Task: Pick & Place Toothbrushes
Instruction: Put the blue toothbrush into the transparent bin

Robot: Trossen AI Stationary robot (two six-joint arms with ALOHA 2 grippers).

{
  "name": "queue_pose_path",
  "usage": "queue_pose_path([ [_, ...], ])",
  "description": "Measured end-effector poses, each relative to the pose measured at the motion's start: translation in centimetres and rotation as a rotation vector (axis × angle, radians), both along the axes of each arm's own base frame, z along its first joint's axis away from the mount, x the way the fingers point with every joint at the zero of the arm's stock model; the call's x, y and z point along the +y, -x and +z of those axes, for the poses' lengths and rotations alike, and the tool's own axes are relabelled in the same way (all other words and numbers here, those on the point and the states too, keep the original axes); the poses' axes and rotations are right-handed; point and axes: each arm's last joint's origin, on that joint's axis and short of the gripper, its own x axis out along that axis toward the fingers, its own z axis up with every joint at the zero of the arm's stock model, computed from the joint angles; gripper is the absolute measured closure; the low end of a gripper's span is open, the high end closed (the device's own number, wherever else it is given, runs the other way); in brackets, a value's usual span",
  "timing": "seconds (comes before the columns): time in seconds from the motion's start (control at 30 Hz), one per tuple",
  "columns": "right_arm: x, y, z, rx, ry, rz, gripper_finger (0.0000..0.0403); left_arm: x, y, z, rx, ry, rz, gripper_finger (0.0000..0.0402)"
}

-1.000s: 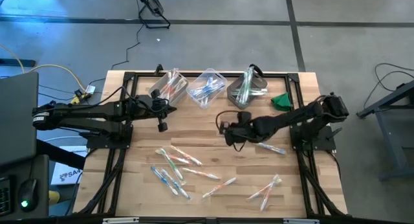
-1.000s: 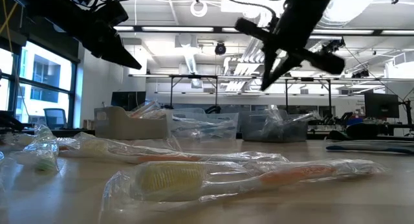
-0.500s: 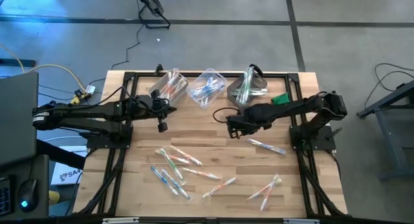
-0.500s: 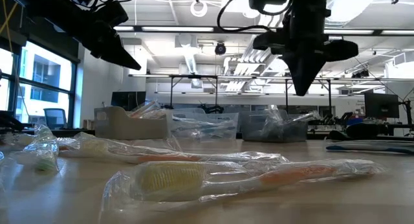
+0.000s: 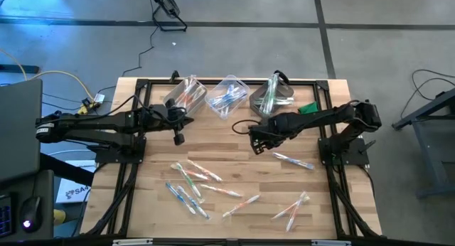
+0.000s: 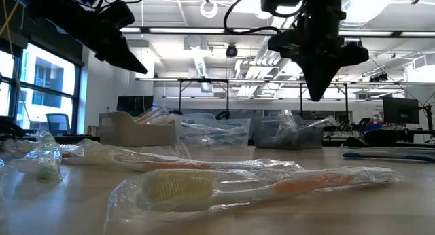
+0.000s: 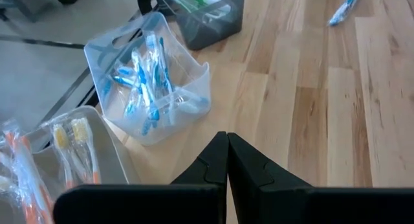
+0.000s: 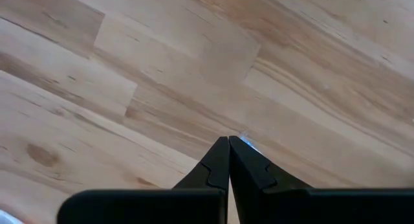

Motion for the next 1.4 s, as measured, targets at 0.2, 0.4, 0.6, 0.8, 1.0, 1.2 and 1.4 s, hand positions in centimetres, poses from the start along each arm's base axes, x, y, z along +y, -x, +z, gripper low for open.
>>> queue_pose_path([
  [0.2, 0.0, 0.0, 0.0, 0.008, -0.002, 0.06, 0.0401, 0.0, 0.2, -0.4, 0.047, 0.011, 0.002, 0.04],
  [0.4, 0.3, 0.0, 0.0, 0.019, -0.07, 0.192, 0.0401, -0.1, 0.3, -0.6, 0.064, 0.014, 0.002, 0.04],
  [0.6, 0.6, 0.2, 0.0, 0.034, -0.175, 0.256, 0.04, 0.0, 0.3, -0.6, 0.064, 0.014, 0.003, 0.04],
  [0.8, 0.6, 0.9, 0.0, 0.1, -0.21, 0.365, 0.04, 0.0, 0.3, -0.6, 0.064, 0.013, 0.003, 0.04],
  [1.0, 0.4, 1.7, 0.0, 0.182, -0.223, 0.41, 0.04, 0.0, 0.3, -0.6, 0.065, 0.012, 0.003, 0.04],
  [1.2, 0.1, 1.8, 0.0, 0.192, -0.232, 0.424, 0.039, 0.0, 0.3, -0.6, 0.066, 0.01, 0.002, 0.04],
  [1.4, -0.1, 1.8, 0.0, 0.193, -0.225, 0.446, 0.0309, 0.0, 0.3, -0.6, 0.065, 0.01, 0.002, 0.04],
])
